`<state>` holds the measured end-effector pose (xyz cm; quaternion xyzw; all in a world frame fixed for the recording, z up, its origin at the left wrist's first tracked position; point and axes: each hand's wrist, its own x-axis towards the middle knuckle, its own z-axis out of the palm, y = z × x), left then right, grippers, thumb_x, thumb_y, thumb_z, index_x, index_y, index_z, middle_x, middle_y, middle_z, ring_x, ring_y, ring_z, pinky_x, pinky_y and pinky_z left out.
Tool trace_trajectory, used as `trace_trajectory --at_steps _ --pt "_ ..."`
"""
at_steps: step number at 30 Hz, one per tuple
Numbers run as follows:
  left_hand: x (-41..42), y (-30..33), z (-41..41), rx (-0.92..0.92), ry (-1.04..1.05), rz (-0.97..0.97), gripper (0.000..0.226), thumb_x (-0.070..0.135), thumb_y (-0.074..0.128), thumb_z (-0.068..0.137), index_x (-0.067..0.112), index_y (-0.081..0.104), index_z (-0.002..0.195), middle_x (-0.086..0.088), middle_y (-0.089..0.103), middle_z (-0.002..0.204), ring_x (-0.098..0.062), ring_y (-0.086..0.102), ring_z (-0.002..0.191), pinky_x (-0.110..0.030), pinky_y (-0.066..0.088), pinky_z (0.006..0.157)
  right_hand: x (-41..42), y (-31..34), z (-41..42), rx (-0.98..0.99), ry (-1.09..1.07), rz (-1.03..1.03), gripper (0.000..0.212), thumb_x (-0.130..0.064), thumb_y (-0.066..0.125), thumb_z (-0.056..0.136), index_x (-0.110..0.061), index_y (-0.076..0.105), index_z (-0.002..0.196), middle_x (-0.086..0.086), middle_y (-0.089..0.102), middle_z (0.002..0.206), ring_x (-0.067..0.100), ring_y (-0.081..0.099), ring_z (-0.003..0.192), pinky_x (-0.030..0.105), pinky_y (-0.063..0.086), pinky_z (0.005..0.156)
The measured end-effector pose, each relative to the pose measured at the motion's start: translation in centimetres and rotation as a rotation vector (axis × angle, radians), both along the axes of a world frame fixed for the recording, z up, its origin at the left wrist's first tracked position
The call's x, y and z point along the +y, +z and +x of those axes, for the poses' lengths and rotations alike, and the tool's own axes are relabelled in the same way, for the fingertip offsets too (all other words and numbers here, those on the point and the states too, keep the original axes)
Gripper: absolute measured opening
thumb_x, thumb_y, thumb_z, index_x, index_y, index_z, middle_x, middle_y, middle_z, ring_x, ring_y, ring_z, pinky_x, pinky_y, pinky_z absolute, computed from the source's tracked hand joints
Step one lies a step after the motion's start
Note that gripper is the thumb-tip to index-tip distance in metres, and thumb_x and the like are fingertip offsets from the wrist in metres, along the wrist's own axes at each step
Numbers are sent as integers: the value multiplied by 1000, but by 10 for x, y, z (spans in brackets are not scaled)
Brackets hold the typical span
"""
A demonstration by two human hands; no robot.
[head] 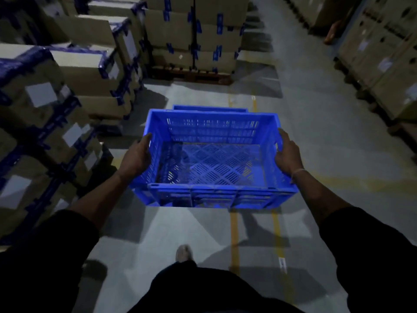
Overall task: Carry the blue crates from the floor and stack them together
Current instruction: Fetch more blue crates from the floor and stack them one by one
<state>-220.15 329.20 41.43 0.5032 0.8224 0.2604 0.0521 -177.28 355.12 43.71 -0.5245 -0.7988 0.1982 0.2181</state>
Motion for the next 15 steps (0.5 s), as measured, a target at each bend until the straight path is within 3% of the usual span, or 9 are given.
trace_trajectory --at_steps 7,15 --pt "122 -11 -76 -11 -41 43 66 0 55 89 8 39 152 -33 57 123 -49 61 100 -50 52 84 126 -11 -76 -58 -23 -64 71 -9 53 93 -13 22 156 30 47 139 48 48 122 48 43 97" --pt "239 -21 -157 -27 -73 5 64 -2 56 92 7 38 153 -33 57 126 -46 60 106 -48 49 87 236 -29 -161 -102 -35 -87 71 -6 53 91 -8 23 156 33 51 131 49 51 115 48 43 92"
